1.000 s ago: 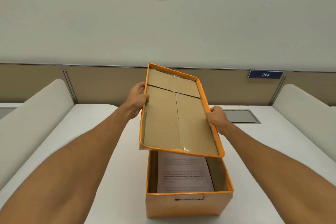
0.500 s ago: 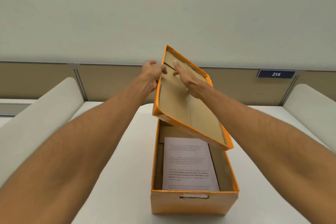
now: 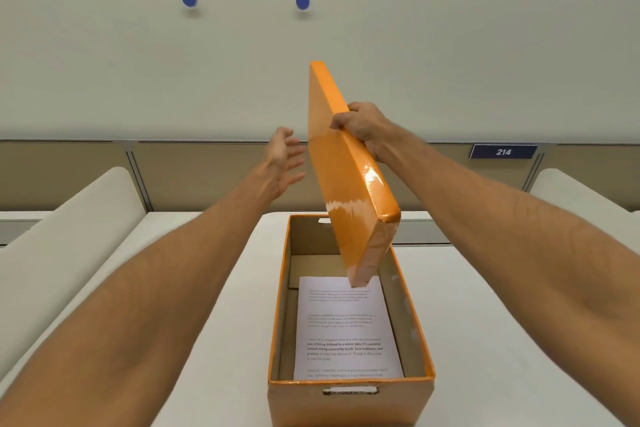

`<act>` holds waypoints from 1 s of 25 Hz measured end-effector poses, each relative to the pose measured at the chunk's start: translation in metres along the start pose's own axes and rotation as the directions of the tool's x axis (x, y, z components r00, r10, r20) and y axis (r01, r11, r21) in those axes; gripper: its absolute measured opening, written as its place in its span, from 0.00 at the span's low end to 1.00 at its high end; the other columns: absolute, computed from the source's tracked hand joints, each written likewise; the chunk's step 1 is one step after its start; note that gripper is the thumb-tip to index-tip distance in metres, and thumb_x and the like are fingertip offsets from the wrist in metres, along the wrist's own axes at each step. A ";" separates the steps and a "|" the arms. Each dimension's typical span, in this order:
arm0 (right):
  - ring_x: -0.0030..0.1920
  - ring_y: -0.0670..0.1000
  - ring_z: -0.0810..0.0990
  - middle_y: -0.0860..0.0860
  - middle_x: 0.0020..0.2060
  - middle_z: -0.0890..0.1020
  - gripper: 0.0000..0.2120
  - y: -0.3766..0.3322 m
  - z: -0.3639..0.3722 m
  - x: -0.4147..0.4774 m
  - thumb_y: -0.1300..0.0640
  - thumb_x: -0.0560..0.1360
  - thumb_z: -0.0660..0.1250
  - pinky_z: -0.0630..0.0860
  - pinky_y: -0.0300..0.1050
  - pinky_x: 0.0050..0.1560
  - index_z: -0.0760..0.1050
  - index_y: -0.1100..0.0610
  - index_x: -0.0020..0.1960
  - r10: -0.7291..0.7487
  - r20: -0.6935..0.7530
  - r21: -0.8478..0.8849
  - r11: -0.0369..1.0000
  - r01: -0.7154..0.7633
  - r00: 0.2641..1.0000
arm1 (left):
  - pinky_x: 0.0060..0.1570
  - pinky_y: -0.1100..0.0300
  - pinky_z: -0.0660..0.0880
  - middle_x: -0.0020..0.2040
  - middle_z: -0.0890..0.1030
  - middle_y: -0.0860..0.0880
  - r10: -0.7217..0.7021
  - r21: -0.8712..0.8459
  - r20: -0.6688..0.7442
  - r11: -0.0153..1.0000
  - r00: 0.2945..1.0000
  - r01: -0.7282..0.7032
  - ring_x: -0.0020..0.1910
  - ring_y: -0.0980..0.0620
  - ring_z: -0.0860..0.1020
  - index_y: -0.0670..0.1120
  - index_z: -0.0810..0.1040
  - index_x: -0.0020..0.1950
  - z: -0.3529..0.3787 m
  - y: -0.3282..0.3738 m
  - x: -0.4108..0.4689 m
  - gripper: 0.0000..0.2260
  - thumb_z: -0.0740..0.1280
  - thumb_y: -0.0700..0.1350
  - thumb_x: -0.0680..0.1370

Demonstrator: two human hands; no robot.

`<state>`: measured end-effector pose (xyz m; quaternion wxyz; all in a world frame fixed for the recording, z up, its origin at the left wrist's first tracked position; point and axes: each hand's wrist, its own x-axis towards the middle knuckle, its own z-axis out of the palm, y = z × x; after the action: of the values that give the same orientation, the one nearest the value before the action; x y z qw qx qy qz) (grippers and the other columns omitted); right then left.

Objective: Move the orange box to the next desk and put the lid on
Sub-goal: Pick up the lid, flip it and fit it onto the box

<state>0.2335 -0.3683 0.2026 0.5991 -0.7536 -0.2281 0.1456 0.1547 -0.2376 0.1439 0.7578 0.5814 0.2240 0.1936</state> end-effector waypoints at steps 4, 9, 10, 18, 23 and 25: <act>0.46 0.59 0.78 0.60 0.51 0.78 0.21 0.008 -0.015 0.007 0.65 0.72 0.68 0.80 0.54 0.47 0.74 0.65 0.64 0.014 -0.067 0.143 0.990 -0.004 0.998 | 0.65 0.45 0.66 0.65 0.73 0.41 -0.128 0.194 -0.140 0.969 0.982 0.154 0.66 0.43 0.70 0.43 0.75 0.62 -0.030 -0.050 0.003 0.18 0.58 0.52 0.79; 0.51 0.59 0.77 0.59 0.59 0.76 0.27 0.039 -0.027 0.018 0.63 0.72 0.67 0.78 0.53 0.48 0.67 0.59 0.70 0.094 -0.084 0.367 0.929 -0.057 0.992 | 0.48 0.52 0.71 0.47 0.77 0.43 -0.228 0.203 -0.199 0.942 0.953 0.267 0.44 0.47 0.74 0.46 0.72 0.42 -0.049 -0.075 0.004 0.14 0.52 0.51 0.80; 0.51 0.58 0.77 0.59 0.58 0.76 0.25 0.047 -0.030 0.020 0.63 0.72 0.67 0.78 0.50 0.45 0.69 0.60 0.68 0.104 -0.077 0.392 0.918 -0.065 0.992 | 0.41 0.54 0.69 0.39 0.74 0.45 -0.238 0.184 -0.215 0.943 0.947 0.279 0.37 0.49 0.71 0.46 0.69 0.37 -0.049 -0.075 0.005 0.16 0.51 0.51 0.80; 0.37 0.52 0.77 0.55 0.44 0.79 0.14 0.132 -0.044 0.013 0.58 0.77 0.64 0.74 0.44 0.36 0.74 0.58 0.61 0.220 -0.087 0.138 0.969 -0.207 0.972 | 0.43 0.47 0.77 0.50 0.82 0.43 -0.297 0.221 -0.169 0.918 0.940 0.330 0.46 0.44 0.80 0.48 0.77 0.58 -0.073 -0.090 0.003 0.19 0.55 0.59 0.80; 0.53 0.60 0.82 0.58 0.59 0.81 0.19 0.189 -0.041 -0.001 0.54 0.79 0.63 0.79 0.59 0.55 0.70 0.57 0.70 0.288 -0.018 0.156 0.947 -0.282 0.957 | 0.48 0.45 0.75 0.58 0.79 0.42 -0.339 0.145 -0.204 0.917 0.919 0.370 0.50 0.42 0.79 0.47 0.73 0.64 -0.070 -0.114 0.001 0.22 0.51 0.60 0.81; 0.56 0.61 0.81 0.57 0.60 0.80 0.18 0.204 -0.038 -0.007 0.54 0.80 0.62 0.78 0.61 0.58 0.71 0.54 0.69 0.304 -0.016 0.172 0.939 -0.297 0.953 | 0.56 0.42 0.74 0.63 0.77 0.42 -0.340 0.143 -0.225 0.916 0.913 0.376 0.57 0.40 0.77 0.45 0.70 0.70 -0.069 -0.122 0.002 0.24 0.50 0.59 0.82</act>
<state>0.2810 -0.4400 0.0134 0.6358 -0.7293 -0.0847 0.2380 0.1213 -0.2122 0.0098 0.6982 0.5755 0.4171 0.0858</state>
